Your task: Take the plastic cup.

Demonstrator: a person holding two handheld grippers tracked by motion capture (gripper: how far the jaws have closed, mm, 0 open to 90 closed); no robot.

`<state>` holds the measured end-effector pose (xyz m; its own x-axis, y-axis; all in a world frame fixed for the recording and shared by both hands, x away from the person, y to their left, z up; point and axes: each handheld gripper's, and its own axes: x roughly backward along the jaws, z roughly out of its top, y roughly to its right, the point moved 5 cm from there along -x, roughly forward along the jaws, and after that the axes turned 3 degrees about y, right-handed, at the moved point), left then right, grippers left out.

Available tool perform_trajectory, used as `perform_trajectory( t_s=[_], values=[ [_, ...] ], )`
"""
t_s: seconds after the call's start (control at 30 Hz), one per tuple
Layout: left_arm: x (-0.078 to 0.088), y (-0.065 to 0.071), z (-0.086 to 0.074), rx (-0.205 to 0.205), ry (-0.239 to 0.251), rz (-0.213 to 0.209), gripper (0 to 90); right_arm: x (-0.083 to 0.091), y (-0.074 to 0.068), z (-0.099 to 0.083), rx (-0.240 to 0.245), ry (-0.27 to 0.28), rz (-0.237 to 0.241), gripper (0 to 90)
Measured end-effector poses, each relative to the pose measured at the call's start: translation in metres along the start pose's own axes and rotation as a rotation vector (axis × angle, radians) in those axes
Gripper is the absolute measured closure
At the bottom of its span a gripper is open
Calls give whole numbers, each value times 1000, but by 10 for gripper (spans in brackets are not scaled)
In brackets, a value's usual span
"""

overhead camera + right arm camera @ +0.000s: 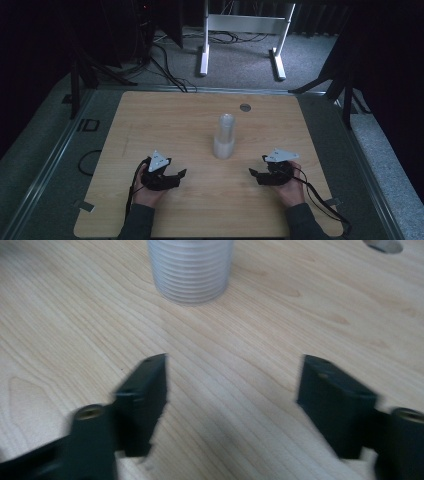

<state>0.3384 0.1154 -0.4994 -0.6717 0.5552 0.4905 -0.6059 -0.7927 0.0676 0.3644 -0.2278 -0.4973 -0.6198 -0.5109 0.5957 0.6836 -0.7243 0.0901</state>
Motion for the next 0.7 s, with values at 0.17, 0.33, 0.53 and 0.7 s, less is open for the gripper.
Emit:
perform_trajectory(
  t_s=[0.17,0.33,0.53,0.7],
  values=[
    [-4,2,18,-14,10,-48,330,10,-5,18,48,25,-7,435],
    [-14,6,38,-55,18,-68,330,11,-8,32,91,11,4,463],
    [-36,16,64,-98,36,-113,330,7,-12,47,130,10,-3,439],
    [-55,24,77,-108,40,-133,301,6,-14,63,130,30,4,391]
  ],
)
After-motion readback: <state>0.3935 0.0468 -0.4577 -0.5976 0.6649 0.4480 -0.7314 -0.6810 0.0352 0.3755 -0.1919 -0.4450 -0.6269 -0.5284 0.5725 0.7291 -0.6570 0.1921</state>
